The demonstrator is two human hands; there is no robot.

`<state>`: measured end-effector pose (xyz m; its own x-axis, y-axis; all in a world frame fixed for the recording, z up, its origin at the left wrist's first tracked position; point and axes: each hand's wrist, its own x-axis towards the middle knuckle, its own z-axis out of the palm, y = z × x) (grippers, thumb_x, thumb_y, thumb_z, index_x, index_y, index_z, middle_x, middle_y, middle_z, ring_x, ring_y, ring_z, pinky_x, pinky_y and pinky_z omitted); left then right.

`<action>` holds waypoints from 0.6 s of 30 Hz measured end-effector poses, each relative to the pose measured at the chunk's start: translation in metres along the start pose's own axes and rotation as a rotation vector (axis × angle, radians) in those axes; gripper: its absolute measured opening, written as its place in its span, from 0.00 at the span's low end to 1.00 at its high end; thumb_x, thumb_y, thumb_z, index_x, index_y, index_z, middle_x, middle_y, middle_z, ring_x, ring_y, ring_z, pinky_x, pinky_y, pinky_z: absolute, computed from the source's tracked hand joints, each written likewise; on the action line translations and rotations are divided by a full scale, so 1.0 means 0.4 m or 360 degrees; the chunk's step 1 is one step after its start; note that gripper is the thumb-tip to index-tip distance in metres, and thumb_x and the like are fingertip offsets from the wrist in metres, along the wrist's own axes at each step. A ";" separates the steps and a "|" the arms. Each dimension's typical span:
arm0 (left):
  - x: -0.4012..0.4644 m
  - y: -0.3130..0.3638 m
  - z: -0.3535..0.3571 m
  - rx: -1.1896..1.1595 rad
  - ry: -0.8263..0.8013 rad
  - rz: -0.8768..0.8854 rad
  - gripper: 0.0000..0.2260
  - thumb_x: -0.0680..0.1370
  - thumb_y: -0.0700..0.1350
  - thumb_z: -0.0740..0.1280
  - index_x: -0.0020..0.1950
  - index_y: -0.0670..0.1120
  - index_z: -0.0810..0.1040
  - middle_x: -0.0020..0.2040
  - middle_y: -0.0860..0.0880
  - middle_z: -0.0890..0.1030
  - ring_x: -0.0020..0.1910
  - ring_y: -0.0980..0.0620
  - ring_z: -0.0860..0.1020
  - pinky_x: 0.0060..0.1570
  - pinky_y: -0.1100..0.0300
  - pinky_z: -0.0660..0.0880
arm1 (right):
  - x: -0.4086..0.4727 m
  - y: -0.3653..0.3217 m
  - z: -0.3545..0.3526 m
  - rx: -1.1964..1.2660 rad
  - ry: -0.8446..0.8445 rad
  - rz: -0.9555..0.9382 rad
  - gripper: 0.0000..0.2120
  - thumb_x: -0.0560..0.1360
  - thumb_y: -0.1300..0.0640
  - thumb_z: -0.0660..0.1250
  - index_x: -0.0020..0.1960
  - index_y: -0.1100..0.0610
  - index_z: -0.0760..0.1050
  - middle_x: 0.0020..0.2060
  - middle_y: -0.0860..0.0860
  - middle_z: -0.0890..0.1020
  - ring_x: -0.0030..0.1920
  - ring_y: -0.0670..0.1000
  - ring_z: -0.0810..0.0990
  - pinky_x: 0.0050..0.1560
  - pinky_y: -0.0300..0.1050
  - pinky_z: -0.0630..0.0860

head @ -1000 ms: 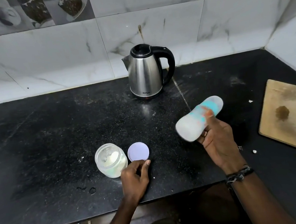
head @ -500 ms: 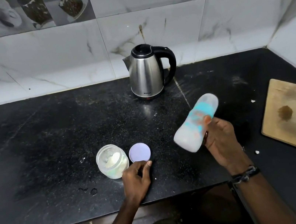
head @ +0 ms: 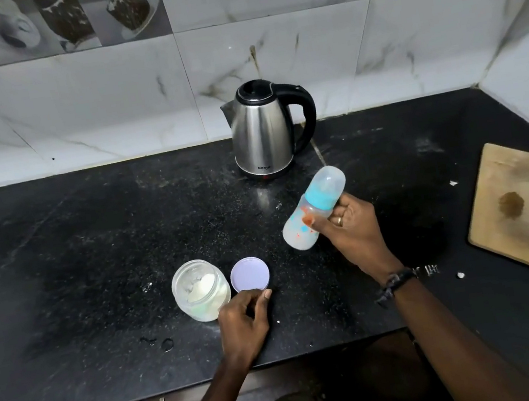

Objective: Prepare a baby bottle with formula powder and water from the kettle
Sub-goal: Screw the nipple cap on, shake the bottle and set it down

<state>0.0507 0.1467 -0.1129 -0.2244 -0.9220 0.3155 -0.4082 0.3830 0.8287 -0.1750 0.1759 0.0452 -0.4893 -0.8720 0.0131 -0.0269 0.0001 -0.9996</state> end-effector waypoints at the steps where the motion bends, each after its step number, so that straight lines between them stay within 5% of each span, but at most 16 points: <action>1: 0.000 -0.001 0.001 0.0004 0.0001 -0.0005 0.15 0.79 0.55 0.69 0.42 0.46 0.87 0.36 0.54 0.85 0.34 0.53 0.82 0.35 0.50 0.78 | 0.022 0.004 0.002 -0.0033 0.0007 -0.0019 0.17 0.69 0.67 0.77 0.56 0.58 0.79 0.47 0.48 0.87 0.48 0.47 0.86 0.48 0.39 0.81; 8: 0.000 -0.005 0.003 0.0013 0.0003 0.0001 0.14 0.79 0.55 0.69 0.42 0.46 0.87 0.35 0.53 0.85 0.33 0.53 0.81 0.34 0.50 0.78 | 0.182 0.054 0.031 -0.0329 0.0131 -0.0003 0.23 0.69 0.65 0.78 0.62 0.62 0.75 0.55 0.55 0.83 0.53 0.51 0.84 0.58 0.50 0.81; 13: -0.001 -0.007 0.004 0.0011 0.0014 0.0008 0.14 0.79 0.54 0.69 0.42 0.45 0.86 0.35 0.52 0.85 0.32 0.51 0.81 0.33 0.49 0.78 | 0.328 0.171 0.026 -0.0647 0.0147 -0.0078 0.25 0.62 0.43 0.77 0.56 0.41 0.72 0.53 0.49 0.84 0.52 0.49 0.84 0.57 0.57 0.81; 18: -0.002 -0.010 0.005 0.0029 -0.0001 0.0001 0.14 0.79 0.54 0.69 0.42 0.46 0.86 0.35 0.52 0.84 0.32 0.51 0.81 0.33 0.49 0.78 | 0.343 0.125 0.067 -0.0737 0.0224 -0.0006 0.25 0.69 0.58 0.79 0.61 0.61 0.73 0.57 0.55 0.82 0.57 0.54 0.81 0.61 0.51 0.78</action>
<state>0.0507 0.1459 -0.1172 -0.2252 -0.9217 0.3157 -0.4242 0.3845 0.8199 -0.2200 0.0431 -0.0038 -0.6011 -0.7975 0.0516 -0.3982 0.2429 -0.8846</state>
